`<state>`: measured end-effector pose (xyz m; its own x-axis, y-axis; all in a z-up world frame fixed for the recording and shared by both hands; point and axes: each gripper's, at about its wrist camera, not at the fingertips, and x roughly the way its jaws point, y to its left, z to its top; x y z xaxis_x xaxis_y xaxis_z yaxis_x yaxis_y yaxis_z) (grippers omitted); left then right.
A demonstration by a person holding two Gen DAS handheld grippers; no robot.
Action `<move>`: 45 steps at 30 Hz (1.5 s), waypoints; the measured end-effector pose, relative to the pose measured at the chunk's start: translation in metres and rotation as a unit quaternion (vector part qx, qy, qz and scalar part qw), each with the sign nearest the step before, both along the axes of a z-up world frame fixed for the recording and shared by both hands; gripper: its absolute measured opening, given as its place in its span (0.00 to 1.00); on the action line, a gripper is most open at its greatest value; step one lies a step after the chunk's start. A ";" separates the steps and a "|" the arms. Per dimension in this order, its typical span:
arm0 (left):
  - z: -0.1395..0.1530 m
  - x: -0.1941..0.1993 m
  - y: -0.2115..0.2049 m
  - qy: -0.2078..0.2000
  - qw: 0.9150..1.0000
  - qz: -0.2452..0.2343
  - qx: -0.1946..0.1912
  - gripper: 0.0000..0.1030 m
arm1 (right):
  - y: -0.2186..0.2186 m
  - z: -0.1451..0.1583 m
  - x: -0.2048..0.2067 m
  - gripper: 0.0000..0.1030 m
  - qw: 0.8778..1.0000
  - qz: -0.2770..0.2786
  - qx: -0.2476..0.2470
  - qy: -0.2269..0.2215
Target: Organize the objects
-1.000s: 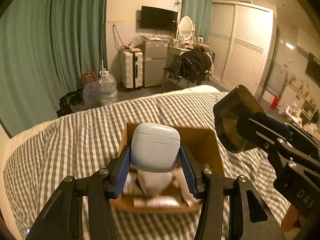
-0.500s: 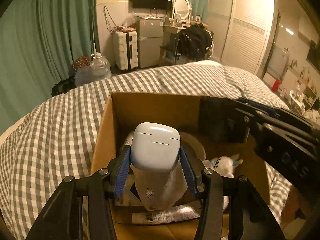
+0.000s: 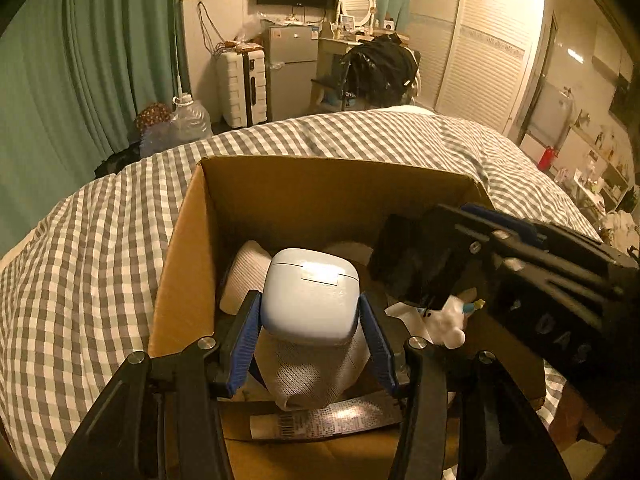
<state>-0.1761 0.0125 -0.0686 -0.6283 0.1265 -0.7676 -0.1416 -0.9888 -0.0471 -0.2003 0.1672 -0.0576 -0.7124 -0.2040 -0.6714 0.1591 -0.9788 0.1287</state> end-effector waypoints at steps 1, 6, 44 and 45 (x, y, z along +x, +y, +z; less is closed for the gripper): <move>0.000 0.000 0.000 0.000 1.000 0.001 -0.001 0.55 | -0.001 0.002 0.003 0.29 1.000 -0.001 -0.005 0.001; 0.007 0.004 -0.002 0.014 1.000 0.010 -0.003 0.71 | 0.006 0.011 0.009 0.49 1.000 -0.017 -0.010 0.010; 0.110 0.136 -0.030 0.186 0.978 0.090 -0.007 0.99 | 0.037 0.107 0.154 0.98 0.983 -0.074 0.007 0.167; 0.109 0.140 -0.031 0.189 0.978 0.093 -0.010 0.99 | 0.036 0.106 0.157 0.98 0.983 -0.072 0.008 0.167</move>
<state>-0.0360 -0.0180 0.0405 -0.8778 -0.0285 -0.4781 0.0365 -0.9993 -0.0073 -0.0429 0.2036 0.0481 -0.9145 -0.0756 -0.3974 0.0489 -0.9958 0.0770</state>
